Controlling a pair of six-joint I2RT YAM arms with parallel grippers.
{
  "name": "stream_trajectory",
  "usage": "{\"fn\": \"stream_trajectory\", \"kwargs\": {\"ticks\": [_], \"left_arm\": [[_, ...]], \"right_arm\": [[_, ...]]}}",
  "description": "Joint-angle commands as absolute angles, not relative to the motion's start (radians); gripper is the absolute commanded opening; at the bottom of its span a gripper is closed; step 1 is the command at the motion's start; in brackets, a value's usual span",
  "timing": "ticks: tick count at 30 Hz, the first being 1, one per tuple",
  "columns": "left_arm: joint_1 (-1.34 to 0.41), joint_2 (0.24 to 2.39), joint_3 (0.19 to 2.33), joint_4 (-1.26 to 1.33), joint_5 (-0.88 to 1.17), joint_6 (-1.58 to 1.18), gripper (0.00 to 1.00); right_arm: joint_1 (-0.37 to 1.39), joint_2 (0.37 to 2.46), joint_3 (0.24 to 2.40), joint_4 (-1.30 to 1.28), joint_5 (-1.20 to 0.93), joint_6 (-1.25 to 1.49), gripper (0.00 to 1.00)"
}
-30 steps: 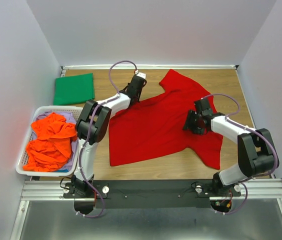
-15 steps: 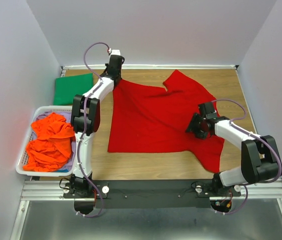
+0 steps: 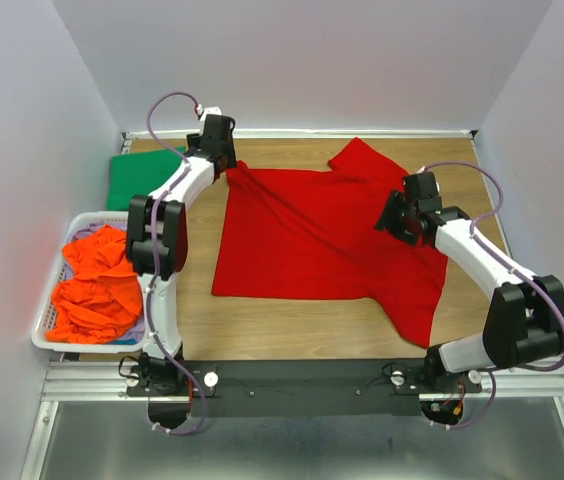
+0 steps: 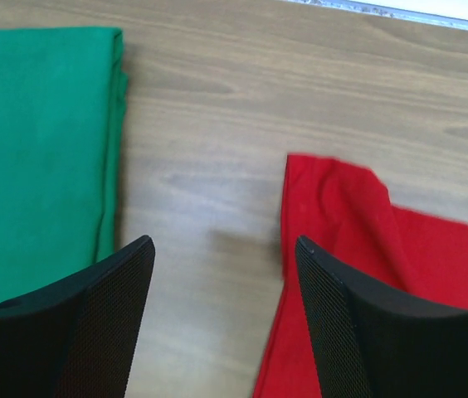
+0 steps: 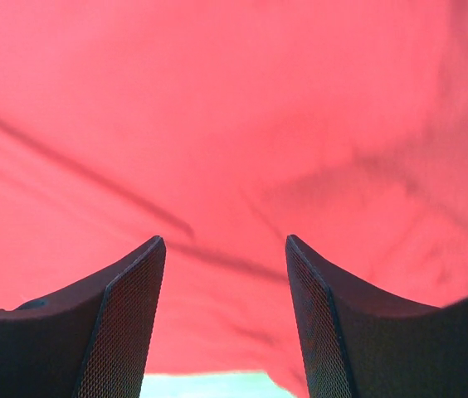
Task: Fold and stack the t-shirts
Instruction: Flatten the tshirt out
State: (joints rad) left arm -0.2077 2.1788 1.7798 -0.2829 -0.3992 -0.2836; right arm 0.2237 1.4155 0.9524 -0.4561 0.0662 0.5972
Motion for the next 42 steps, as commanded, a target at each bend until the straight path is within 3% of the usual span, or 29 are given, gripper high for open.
{"fn": "stream_trajectory", "kwargs": {"ticks": [1, 8, 17, 30, 42], "left_arm": [[-0.242, 1.961, 1.639, -0.311, -0.330, -0.374, 0.75], [-0.362, 1.665, 1.156, -0.348, -0.196, -0.465, 0.58], [-0.443, 1.577, 0.836, -0.373, -0.109, -0.577, 0.45], [-0.448, 1.508, 0.723, -0.446, -0.089, -0.646, 0.40], [-0.449, 1.408, 0.764, -0.509, -0.118, -0.690, 0.40]], "right_arm": [[0.189, 1.474, 1.031, -0.459, 0.132, 0.535, 0.67], [0.091, 1.621, 1.107, -0.423, 0.072, 0.540, 0.62], [0.005, 1.811, 1.262, -0.327, 0.000, 0.545, 0.55], [-0.072, 2.084, 1.405, -0.247, -0.075, 0.549, 0.55], [-0.156, 2.135, 1.529, -0.244, -0.087, 0.523, 0.56]]}}
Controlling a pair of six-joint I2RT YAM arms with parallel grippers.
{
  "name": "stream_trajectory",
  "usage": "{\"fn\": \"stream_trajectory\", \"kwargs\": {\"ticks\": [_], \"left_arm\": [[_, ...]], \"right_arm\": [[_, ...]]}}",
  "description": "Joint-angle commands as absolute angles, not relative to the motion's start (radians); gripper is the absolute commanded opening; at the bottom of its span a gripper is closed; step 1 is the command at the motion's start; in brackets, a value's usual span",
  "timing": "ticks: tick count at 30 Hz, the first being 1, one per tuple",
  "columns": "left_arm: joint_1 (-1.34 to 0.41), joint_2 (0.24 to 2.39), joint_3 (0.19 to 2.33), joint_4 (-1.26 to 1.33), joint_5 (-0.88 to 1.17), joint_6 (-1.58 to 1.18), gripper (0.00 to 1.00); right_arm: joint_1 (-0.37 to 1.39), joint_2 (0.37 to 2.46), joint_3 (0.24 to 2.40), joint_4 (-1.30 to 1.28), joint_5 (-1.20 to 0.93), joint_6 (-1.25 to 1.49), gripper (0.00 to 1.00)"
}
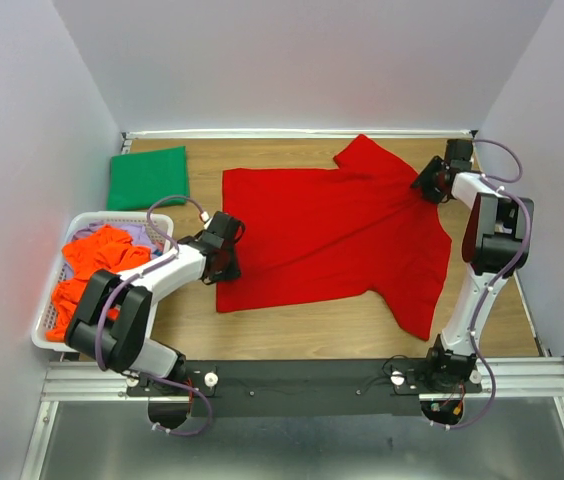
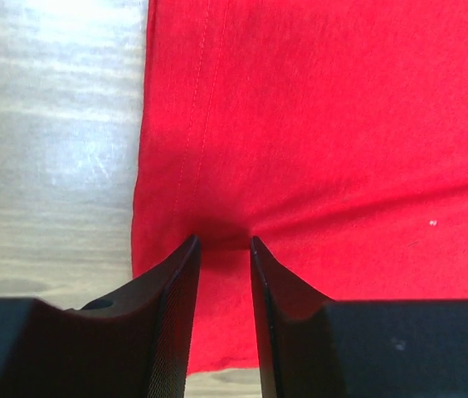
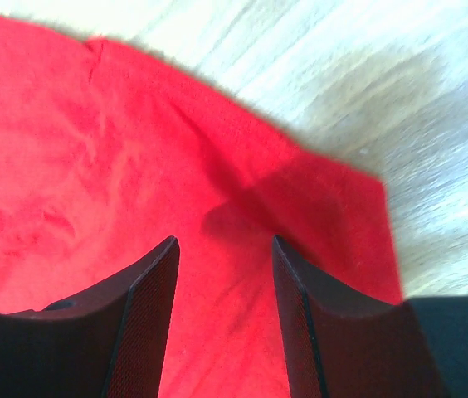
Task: Fold and stack the t-shirts
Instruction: Flatten the tshirt out
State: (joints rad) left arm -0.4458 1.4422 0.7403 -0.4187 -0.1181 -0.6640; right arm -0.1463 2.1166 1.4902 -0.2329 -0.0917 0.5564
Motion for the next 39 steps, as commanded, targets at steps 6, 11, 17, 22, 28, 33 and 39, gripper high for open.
{"fn": "stream_trajectory", "kwargs": {"ticks": [6, 11, 17, 22, 28, 33, 39], "left_arm": [[-0.448, 1.379, 0.924, -0.491, -0.216, -0.690, 0.61], [-0.426, 1.502, 1.087, -0.407, -0.295, -0.595, 0.64], [-0.385, 1.850, 1.366, -0.301, -0.273, -0.451, 0.61], [-0.348, 2.006, 1.492, -0.310, -0.282, -0.417, 0.61], [-0.324, 2.086, 1.545, -0.293, -0.282, -0.425, 0.61], [-0.322, 2.152, 1.584, -0.308, -0.282, -0.431, 0.61], [-0.305, 2.218, 1.655, -0.354, -0.302, -0.442, 0.61]], "right_arm": [[-0.137, 2.048, 1.500, -0.244, -0.172, 0.457, 0.58], [-0.078, 2.002, 1.430, -0.248, -0.178, 0.411, 0.53], [0.073, 1.986, 1.416, -0.288, -0.046, 0.348, 0.45], [0.089, 2.026, 1.459, -0.305, -0.015, 0.351, 0.47], [0.090, 2.089, 1.508, -0.313, 0.014, 0.301, 0.51], [0.091, 2.117, 1.512, -0.314, 0.029, 0.291, 0.53], [0.089, 2.186, 1.549, -0.314, 0.064, 0.258, 0.54]]}}
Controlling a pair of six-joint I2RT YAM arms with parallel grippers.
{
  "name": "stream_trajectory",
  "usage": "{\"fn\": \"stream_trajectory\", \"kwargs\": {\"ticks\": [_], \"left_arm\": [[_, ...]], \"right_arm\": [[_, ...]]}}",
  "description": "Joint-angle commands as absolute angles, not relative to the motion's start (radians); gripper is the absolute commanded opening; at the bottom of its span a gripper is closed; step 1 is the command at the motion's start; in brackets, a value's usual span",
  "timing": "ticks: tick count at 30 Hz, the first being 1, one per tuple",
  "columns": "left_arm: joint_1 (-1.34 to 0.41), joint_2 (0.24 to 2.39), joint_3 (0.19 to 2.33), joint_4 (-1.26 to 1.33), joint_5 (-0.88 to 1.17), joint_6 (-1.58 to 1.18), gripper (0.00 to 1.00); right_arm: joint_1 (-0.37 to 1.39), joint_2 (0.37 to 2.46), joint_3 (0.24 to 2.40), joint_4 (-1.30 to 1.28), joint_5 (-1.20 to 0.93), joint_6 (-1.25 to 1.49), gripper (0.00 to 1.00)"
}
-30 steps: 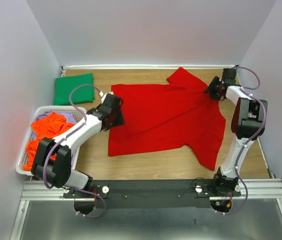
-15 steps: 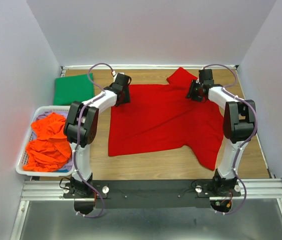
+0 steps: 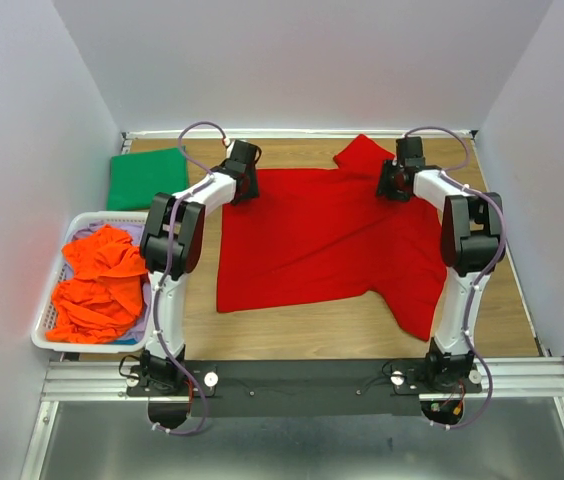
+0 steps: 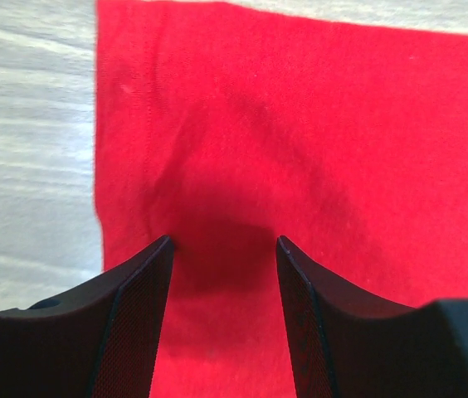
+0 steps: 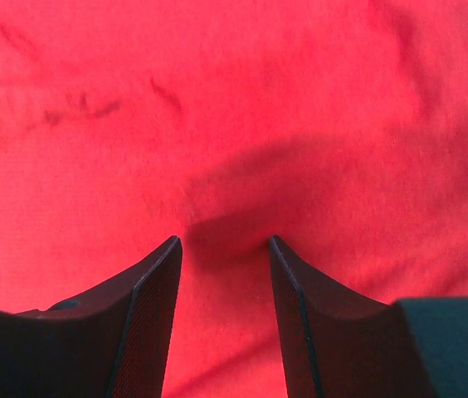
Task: Fold and stack the t-shirts
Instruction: Flatten the tshirt out
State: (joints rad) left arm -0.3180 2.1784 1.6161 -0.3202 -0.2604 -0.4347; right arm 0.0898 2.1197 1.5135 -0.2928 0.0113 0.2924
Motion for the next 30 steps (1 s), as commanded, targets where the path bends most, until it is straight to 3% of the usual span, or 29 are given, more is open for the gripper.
{"fn": "stream_trajectory", "kwargs": {"ticks": [1, 9, 16, 21, 30], "left_arm": [[-0.301, 2.241, 1.678, -0.359, -0.301, -0.443, 0.61], [-0.249, 2.385, 1.945, -0.492, -0.301, -0.420, 0.60], [-0.219, 2.499, 2.213, -0.551, -0.273, -0.397, 0.60], [-0.216, 2.401, 2.185, -0.489, -0.247, -0.377, 0.69], [-0.302, 1.942, 1.758, -0.387, -0.276, -0.400, 0.88]], "right_arm": [[0.089, 2.195, 1.561, -0.314, 0.066, 0.253, 0.55], [0.089, 2.305, 1.695, -0.330, 0.083, 0.235, 0.57], [0.089, 2.382, 1.880, -0.386, 0.057, 0.221, 0.69], [0.094, 2.237, 1.837, -0.429, 0.031, 0.256, 0.74], [0.233, 1.817, 1.446, -0.634, 0.175, 0.244, 0.78]]}}
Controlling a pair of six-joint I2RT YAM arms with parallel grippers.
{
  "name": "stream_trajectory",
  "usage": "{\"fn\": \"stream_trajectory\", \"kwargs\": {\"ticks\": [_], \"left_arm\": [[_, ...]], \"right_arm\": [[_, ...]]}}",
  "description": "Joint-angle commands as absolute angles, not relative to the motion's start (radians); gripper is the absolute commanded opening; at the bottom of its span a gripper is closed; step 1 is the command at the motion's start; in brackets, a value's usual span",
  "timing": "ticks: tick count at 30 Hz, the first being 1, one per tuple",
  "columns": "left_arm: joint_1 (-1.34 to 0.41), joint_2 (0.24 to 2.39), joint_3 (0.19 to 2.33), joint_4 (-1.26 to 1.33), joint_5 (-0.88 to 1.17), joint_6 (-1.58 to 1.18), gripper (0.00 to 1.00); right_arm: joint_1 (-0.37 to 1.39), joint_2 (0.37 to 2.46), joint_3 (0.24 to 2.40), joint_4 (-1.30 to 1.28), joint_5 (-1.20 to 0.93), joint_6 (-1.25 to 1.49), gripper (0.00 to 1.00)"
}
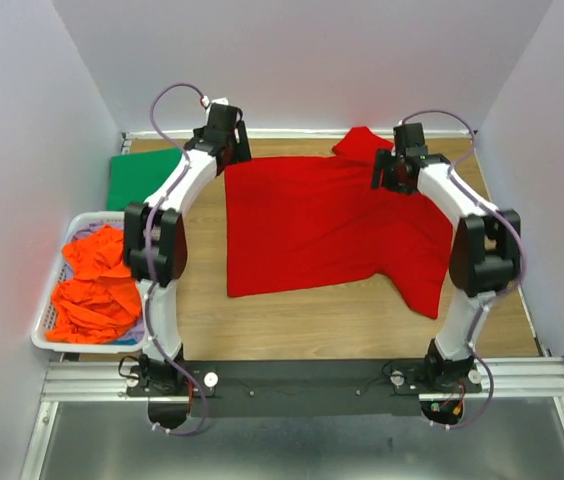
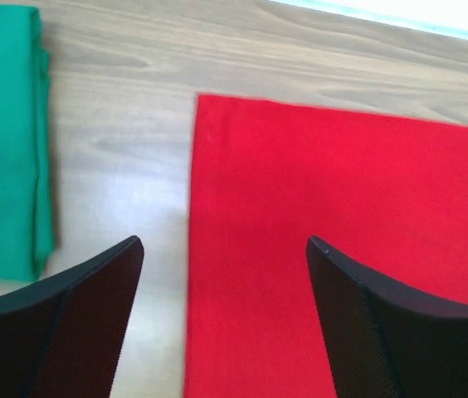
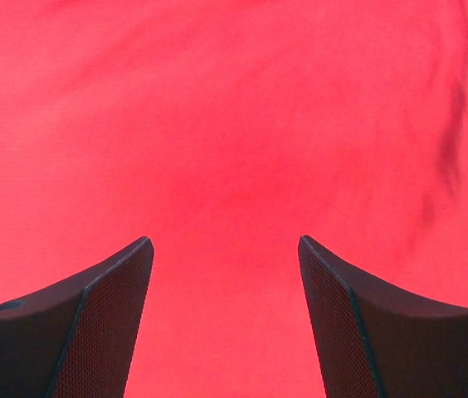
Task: Fold and stack the t-shirts
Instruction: Flatten the tshirt out
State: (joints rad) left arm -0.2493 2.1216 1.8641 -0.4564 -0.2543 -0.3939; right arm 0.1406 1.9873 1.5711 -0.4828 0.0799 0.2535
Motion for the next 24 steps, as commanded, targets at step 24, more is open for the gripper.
{"fn": "stream_trajectory", "kwargs": {"ticks": [24], "left_arm": [[-0.445, 1.468, 0.951, -0.080, -0.400, -0.336, 0.88]], "right_arm": [[0.578, 1.617, 0.959, -1.023, 0.558, 0.810, 0.78]]}}
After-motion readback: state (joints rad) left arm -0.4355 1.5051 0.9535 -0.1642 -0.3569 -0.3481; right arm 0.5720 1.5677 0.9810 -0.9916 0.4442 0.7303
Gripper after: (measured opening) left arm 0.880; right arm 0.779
